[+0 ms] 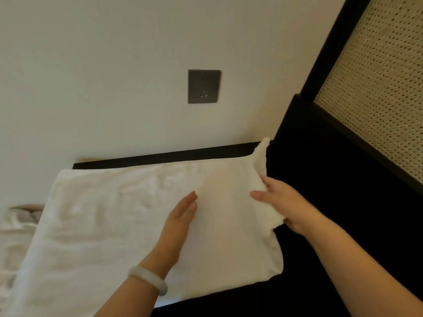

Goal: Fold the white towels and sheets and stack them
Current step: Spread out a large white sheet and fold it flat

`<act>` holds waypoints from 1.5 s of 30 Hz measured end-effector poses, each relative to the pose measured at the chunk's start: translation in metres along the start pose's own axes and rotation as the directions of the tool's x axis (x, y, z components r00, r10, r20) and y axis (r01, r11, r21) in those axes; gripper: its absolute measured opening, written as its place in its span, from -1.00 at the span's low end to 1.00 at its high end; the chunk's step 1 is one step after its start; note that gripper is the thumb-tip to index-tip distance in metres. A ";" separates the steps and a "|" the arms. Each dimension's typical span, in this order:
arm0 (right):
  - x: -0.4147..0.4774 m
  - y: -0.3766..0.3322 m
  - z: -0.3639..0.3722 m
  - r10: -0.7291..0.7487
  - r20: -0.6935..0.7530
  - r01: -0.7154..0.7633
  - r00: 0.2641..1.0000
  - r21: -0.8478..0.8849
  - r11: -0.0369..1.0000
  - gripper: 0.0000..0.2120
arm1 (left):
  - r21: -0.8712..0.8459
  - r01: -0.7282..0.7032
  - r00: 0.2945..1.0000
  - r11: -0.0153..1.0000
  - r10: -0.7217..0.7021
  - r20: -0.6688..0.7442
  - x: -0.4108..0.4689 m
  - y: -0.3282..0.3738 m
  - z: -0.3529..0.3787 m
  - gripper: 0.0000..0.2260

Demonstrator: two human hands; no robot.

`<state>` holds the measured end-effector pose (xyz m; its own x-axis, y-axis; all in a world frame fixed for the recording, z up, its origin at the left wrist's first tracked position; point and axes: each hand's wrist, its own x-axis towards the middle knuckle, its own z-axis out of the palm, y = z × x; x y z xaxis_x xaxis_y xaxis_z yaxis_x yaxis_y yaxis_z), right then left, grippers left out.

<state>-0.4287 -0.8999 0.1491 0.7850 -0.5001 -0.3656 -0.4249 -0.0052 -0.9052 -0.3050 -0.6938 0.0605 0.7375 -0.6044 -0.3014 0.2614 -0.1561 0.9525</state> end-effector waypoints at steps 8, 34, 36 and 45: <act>0.008 0.014 0.132 0.043 0.303 0.070 0.952 -0.353 0.933 -0.49 | -0.398 0.207 0.966 0.893 -0.252 -0.062 -0.029 -0.003 -0.041 -0.64; 0.099 -0.004 0.234 -0.389 0.130 0.335 0.912 -0.784 0.523 -0.55 | 0.404 0.191 0.932 0.895 -0.037 -0.360 -0.056 -0.025 -0.072 -0.81; 0.099 0.007 0.220 -0.480 0.095 0.322 0.872 -0.849 0.418 -0.53 | 0.497 0.103 0.908 0.862 0.122 -0.400 -0.056 -0.029 -0.075 -0.76; 0.110 0.053 0.166 -0.328 0.164 0.269 0.930 -0.913 0.307 -0.44 | 0.988 0.016 0.966 0.151 0.253 -0.054 -0.021 -0.049 -0.094 -0.42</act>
<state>-0.2899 -0.8120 0.0247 0.9436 -0.3216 -0.0790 -0.3307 -0.9268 -0.1782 -0.2747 -0.6004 0.0157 0.8122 -0.5810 -0.0529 -0.5643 -0.8053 0.1817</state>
